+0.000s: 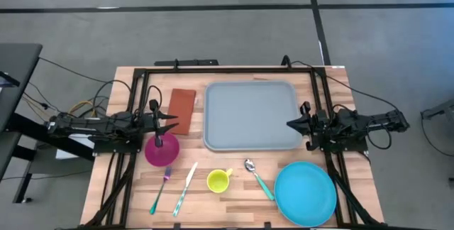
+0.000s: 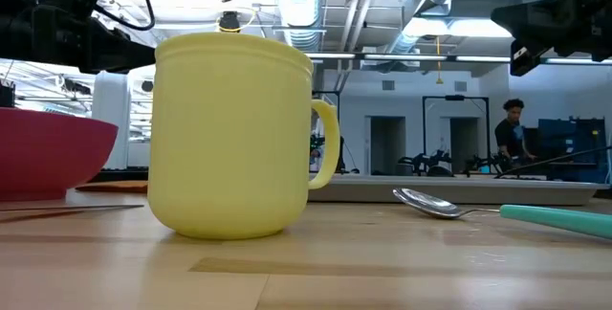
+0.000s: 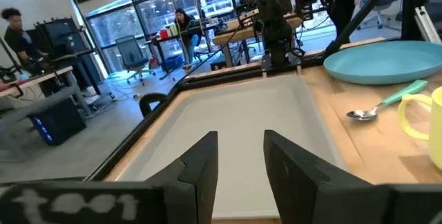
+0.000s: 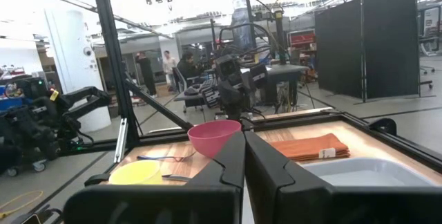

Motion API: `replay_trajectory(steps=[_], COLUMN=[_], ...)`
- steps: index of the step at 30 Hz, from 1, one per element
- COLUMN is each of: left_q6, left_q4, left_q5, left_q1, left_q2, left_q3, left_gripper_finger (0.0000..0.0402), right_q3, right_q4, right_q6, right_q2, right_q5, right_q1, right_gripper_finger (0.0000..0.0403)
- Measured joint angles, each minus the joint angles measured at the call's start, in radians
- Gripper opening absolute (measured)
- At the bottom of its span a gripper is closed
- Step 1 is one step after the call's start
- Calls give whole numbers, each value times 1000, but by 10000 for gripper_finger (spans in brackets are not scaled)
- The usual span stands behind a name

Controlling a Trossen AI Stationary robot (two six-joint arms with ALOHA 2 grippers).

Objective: Set up tray
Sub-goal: Put the yellow mug on top of the gray tray

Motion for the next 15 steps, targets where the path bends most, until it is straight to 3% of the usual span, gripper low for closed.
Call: replay_trajectory(steps=[7,15], left_q6=[-356,-338], left_q4=[0,2], left_q5=[23,-22], left_q1=[0,0], left_q2=[0,0], left_q3=[0,0], left_gripper_finger=[107,107], right_q3=[0,0], right_q4=[3,24], right_q6=[-25,-54], right_q2=[0,0], right_q5=[2,2], right_q1=[0,0], right_gripper_finger=[1,1])
